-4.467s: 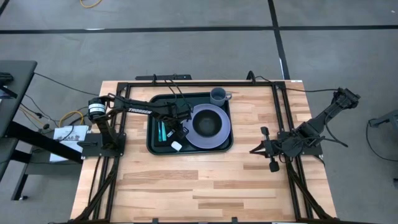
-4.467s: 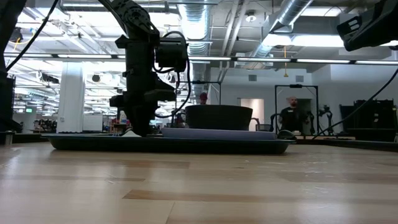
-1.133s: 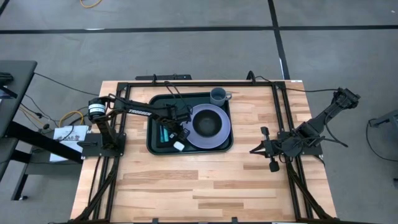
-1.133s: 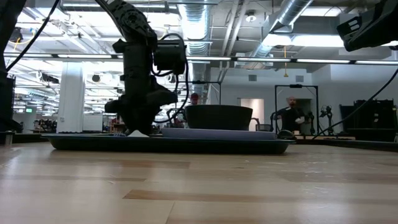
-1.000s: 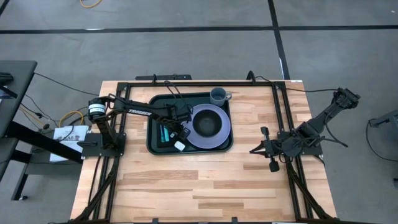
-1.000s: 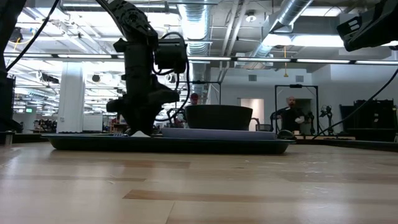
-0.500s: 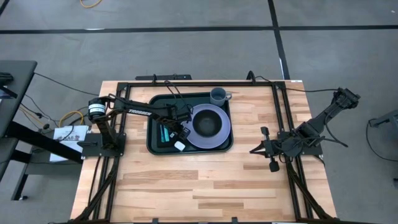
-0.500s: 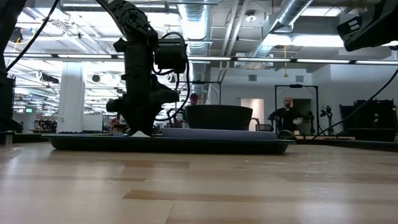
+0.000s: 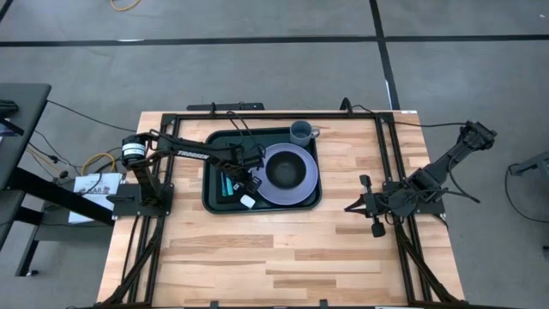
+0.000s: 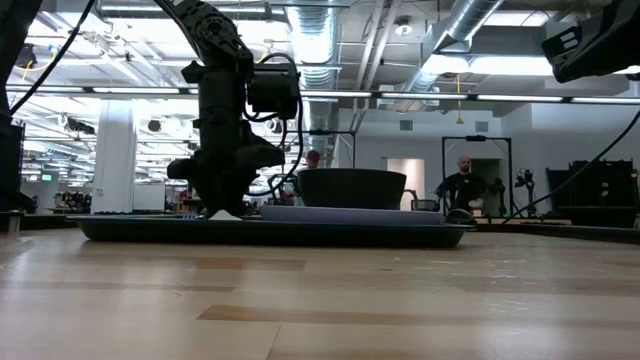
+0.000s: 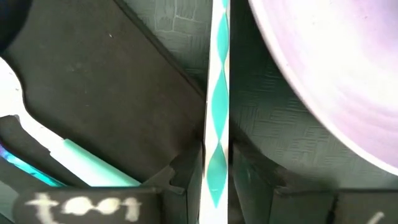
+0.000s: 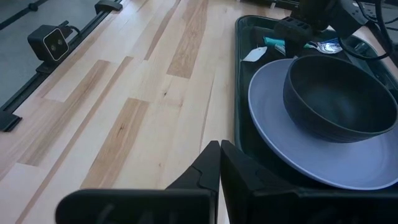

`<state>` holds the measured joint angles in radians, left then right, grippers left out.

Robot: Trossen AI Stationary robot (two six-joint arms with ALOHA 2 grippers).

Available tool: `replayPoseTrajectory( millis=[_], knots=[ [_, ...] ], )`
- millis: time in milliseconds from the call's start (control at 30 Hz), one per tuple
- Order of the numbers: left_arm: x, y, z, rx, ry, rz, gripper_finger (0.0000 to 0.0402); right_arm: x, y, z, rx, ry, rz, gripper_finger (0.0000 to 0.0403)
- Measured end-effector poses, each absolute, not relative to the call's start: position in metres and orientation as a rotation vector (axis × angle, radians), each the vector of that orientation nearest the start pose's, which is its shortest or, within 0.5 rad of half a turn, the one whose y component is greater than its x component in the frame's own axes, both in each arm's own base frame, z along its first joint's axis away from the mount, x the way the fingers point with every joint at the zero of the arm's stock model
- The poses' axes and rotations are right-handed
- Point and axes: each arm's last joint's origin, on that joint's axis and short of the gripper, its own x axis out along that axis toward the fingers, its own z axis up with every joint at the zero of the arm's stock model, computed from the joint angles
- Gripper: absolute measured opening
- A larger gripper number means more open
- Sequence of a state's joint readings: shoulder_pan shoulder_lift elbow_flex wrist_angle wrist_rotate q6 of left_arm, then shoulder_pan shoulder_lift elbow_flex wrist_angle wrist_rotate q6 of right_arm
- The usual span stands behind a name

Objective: Set up tray
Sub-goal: Put the white knife on top of the black napkin to the right of the light blue spoon on the black serving tray

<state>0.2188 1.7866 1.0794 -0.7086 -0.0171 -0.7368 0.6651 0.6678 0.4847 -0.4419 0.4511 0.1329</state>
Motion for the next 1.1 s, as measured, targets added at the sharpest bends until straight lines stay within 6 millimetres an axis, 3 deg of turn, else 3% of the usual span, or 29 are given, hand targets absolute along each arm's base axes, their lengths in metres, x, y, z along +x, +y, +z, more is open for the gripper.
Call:
replayPoseTrajectory(
  millis=[667, 1100],
  knots=[
    [0.310, 0.069, 0.152, -0.778, 1.268, 0.719, 0.0073, 0.117, 0.076, 0.225, -0.215, 0.561, 0.169, 0.0005],
    [0.306, 0.069, 0.173, -0.757, 1.197, 0.706, 0.0073, 0.117, 0.076, 0.225, -0.216, 0.564, 0.169, 0.0005]
  ],
)
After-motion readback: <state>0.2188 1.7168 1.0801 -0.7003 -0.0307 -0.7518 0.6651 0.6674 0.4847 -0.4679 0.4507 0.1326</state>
